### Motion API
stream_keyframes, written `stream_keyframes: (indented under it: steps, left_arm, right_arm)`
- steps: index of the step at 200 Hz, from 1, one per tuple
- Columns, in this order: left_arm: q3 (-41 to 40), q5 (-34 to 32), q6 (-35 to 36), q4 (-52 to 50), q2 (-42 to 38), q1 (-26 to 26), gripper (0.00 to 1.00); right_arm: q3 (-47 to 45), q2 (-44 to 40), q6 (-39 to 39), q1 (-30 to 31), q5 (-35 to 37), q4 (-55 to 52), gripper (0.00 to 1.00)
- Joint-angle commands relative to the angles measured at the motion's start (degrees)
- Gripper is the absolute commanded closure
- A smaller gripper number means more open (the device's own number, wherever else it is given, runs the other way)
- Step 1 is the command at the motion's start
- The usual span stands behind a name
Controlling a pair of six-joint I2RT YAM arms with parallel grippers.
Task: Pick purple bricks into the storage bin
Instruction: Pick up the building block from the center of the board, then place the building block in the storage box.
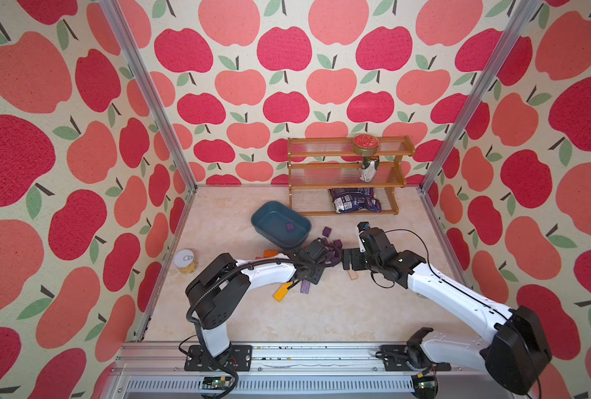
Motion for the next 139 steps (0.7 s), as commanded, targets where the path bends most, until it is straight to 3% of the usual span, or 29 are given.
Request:
stream_keyframes:
  steps: [1,78,139]
  left_arm:
    - [1.0,-3.0,2.1,-1.7,-5.1,0.4,0.77]
    - [4.4,-3.3,6.7,-3.3,-13.0,9.8,0.76]
    - [10.4,-3.1,8.6,-2.9,-9.2,19.3,0.76]
  right_arm:
    - [-1.4,-1.5,1.1,-0.4,1.5,-0.8,0.01]
    - [-2.9,-0.5,2.2,-0.4,-0.5,2.1,0.01]
    - [-1.7,1.6,1.4,-0.4,-1.6,2.4,0.01]
